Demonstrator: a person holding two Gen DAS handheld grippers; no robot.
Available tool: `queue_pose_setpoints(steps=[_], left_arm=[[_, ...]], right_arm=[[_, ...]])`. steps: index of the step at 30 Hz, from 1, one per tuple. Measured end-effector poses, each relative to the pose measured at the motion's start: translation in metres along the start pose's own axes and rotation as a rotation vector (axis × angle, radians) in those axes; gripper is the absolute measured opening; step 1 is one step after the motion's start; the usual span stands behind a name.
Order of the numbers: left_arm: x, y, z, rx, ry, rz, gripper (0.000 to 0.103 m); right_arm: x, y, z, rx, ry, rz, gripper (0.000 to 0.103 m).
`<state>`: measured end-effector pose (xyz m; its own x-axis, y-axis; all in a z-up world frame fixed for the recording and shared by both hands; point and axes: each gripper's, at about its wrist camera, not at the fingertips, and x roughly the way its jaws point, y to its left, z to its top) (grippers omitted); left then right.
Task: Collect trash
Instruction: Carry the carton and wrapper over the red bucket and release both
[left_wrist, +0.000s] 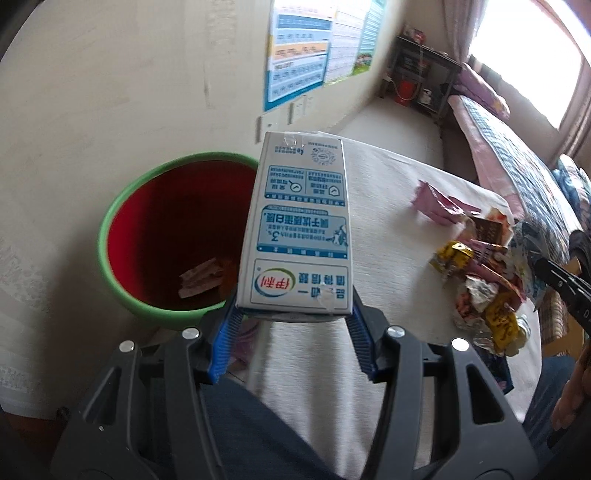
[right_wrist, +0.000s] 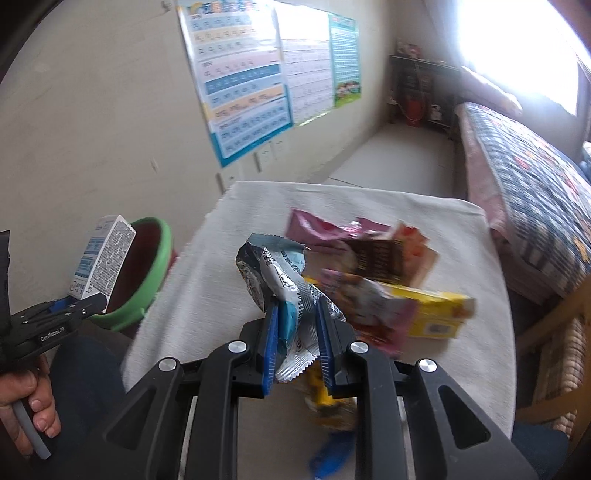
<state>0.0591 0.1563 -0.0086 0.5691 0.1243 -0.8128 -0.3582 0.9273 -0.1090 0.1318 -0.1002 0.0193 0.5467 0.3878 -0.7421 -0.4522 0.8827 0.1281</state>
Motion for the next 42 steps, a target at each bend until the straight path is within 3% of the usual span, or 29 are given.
queue_pose_setpoints(steps=[17,27,42], left_arm=[[-0.017,0.082,0.012,-0.120,-0.032,0.075,0.052],[-0.012,0.114,0.019,-0.170,-0.026,0.086,0.052],[-0.002,0.132,0.029,-0.199,-0.014,0.074,0.052]], right_arm=[[0.038,0.123,0.044,-0.132,-0.010,0.202,0.020],[0.073,0.194,0.063,-0.208,0.001,0.268,0.020],[0.109,0.225,0.075,-0.202,0.056,0.314,0.025]])
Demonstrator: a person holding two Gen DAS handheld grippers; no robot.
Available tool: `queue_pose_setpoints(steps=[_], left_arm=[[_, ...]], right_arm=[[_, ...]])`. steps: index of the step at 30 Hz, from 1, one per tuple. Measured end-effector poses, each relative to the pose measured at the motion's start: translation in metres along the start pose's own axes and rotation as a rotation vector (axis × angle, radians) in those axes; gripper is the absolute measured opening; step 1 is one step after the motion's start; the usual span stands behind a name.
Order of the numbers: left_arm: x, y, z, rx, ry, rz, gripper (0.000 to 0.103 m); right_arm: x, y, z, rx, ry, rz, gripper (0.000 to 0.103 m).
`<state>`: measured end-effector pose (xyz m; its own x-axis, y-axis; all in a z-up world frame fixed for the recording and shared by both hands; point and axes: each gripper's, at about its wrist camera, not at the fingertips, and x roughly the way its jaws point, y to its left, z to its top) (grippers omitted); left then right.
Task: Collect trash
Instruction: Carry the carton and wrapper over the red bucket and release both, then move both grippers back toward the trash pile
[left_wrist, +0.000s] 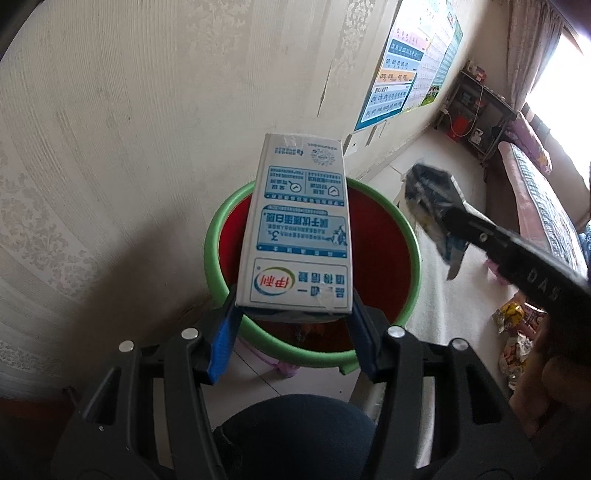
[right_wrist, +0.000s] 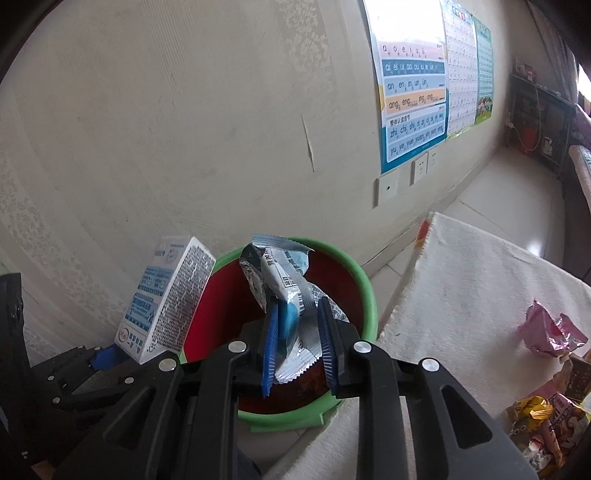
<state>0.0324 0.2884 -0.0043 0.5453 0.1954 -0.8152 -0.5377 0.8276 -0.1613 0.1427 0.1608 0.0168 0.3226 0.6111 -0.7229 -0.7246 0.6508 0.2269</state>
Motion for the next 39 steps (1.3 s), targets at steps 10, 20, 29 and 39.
queue_pose_setpoints(steps=[10,20,29,39], left_arm=[[-0.012,0.012,0.000,-0.058,-0.053,0.037,0.086],[-0.020,0.014,-0.008,-0.059,-0.056,0.023,0.092],[-0.027,-0.022,-0.019,0.026,-0.057,-0.033,0.097],[-0.035,-0.081,-0.034,0.115,-0.036,-0.168,0.098]], right_arm=[[0.002,-0.002,-0.003,0.008,-0.004,0.009,0.073],[-0.021,-0.010,-0.007,0.017,-0.031,-0.022,0.089],[-0.062,-0.031,-0.034,0.002,-0.051,-0.108,0.096],[-0.123,-0.094,-0.073,0.098,-0.076,-0.212,0.096]])
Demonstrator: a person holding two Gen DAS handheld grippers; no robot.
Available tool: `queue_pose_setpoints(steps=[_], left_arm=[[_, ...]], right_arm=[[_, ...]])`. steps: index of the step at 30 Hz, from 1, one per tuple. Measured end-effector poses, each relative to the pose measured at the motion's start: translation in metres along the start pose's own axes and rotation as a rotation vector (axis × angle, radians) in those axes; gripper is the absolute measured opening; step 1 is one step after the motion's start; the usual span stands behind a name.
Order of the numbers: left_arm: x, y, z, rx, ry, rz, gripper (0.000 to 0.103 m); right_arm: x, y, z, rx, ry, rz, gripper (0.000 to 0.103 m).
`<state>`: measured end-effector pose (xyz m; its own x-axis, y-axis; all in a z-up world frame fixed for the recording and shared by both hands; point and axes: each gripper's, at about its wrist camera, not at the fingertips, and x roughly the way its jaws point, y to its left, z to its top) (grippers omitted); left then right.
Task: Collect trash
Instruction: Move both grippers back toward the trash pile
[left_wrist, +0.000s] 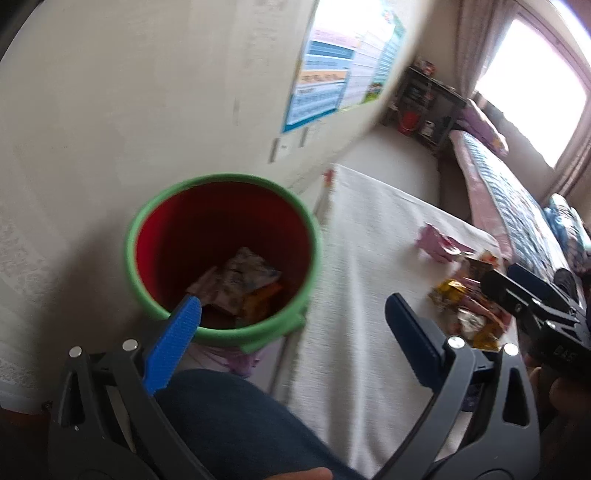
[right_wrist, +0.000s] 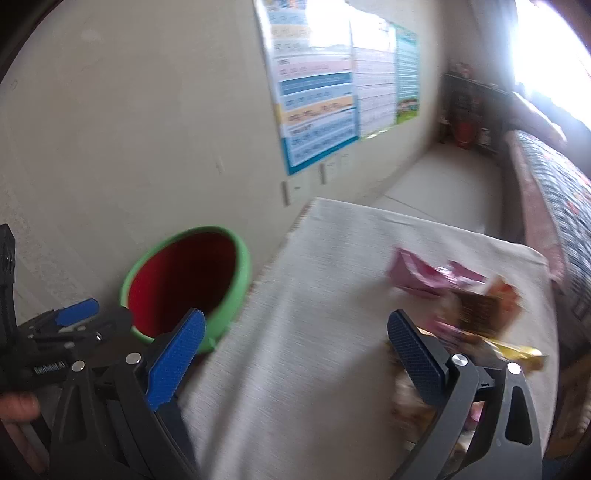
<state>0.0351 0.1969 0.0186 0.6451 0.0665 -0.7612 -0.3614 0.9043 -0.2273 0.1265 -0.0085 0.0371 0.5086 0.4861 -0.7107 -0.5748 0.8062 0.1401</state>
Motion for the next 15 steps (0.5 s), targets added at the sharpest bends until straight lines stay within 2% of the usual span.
queue_pose_setpoints(steps=[8,15], left_arm=[[0.017,-0.056,-0.014,0.075,0.057,-0.097,0.098],[0.030,-0.107,-0.029,0.157,0.099,-0.168,0.098]], right_arm=[[-0.043,-0.073,-0.030,0.075,-0.014,-0.132,0.096],[-0.060,-0.124,-0.074,0.127,0.046,-0.216,0.096]])
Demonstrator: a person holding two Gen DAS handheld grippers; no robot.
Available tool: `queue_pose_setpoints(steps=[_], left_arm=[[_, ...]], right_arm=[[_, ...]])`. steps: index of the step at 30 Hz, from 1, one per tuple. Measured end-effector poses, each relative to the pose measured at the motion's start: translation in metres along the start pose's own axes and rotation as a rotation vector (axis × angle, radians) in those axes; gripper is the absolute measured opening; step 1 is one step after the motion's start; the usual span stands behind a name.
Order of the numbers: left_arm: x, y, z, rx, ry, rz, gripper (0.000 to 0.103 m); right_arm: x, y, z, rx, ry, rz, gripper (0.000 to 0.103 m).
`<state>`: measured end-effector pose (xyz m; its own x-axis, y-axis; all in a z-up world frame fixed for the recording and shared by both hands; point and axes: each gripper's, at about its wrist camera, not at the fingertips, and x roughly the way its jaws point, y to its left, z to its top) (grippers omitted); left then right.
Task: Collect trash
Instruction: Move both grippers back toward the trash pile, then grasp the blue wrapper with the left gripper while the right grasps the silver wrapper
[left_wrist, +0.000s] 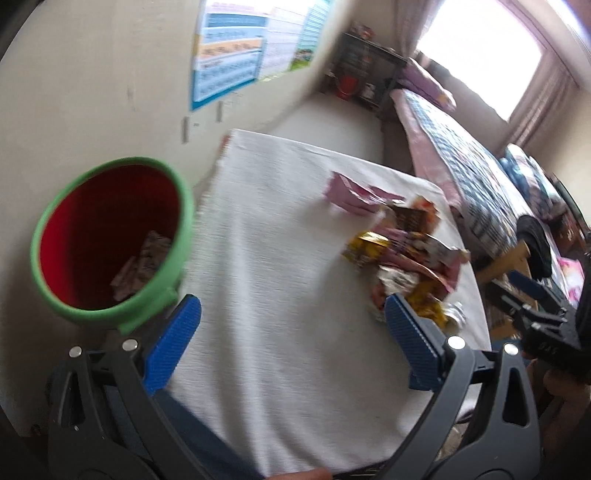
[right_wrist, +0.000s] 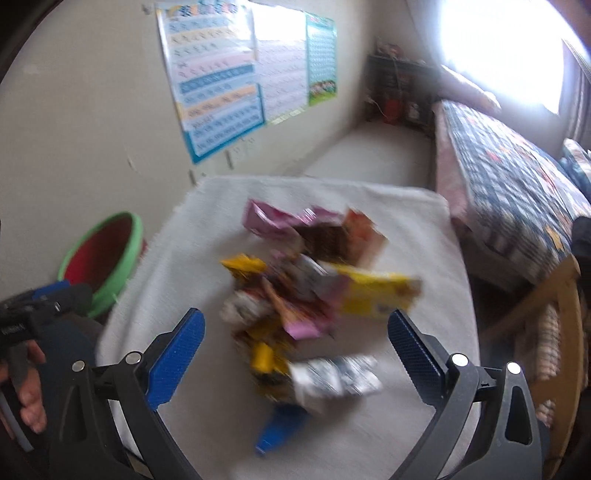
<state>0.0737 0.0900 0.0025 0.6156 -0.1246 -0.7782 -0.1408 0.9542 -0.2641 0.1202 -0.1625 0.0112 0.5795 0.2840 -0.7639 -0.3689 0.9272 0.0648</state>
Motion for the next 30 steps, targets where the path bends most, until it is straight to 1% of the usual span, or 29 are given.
queue_pose_setpoints(steps=[3,8,18,20,22,23,24,25,26,27,29,30], left_arm=[[0.010,-0.019,-0.001,0.021,0.020,-0.030,0.098],[0.027,-0.047,-0.005,0.066,0.054,-0.075,0.098],[0.055,-0.080,-0.012,0.114,0.130,-0.134,0.097],[0.061,-0.086,-0.014,0.108,0.155,-0.170,0.097],[0.067,-0.092,-0.015,0.098,0.183,-0.193,0.095],[0.071,-0.095,-0.015,0.097,0.194,-0.196,0.092],[0.074,-0.098,-0.015,0.095,0.204,-0.197,0.087],[0.077,-0.101,-0.016,0.092,0.215,-0.199,0.084],[0.082,-0.104,-0.016,0.087,0.230,-0.206,0.078],[0.086,-0.107,-0.016,0.084,0.245,-0.211,0.074],[0.093,-0.113,-0.017,0.082,0.264,-0.216,0.071],[0.097,-0.115,-0.018,0.078,0.274,-0.220,0.066]], right_arm=[[0.001,-0.017,-0.018,0.014,0.028,-0.018,0.096],[0.008,-0.032,-0.033,0.023,0.070,-0.029,0.096],[0.032,-0.036,-0.051,0.018,0.137,0.004,0.096],[0.036,-0.038,-0.054,0.025,0.147,0.013,0.096],[0.040,-0.040,-0.055,0.028,0.154,0.014,0.096],[0.041,-0.041,-0.055,0.031,0.155,0.016,0.096],[0.042,-0.041,-0.055,0.030,0.155,0.015,0.096],[0.043,-0.042,-0.054,0.030,0.155,0.014,0.096],[0.043,-0.042,-0.054,0.031,0.153,0.017,0.096],[0.043,-0.043,-0.054,0.031,0.151,0.020,0.096],[0.045,-0.043,-0.054,0.030,0.153,0.021,0.096],[0.047,-0.043,-0.054,0.033,0.154,0.025,0.096]])
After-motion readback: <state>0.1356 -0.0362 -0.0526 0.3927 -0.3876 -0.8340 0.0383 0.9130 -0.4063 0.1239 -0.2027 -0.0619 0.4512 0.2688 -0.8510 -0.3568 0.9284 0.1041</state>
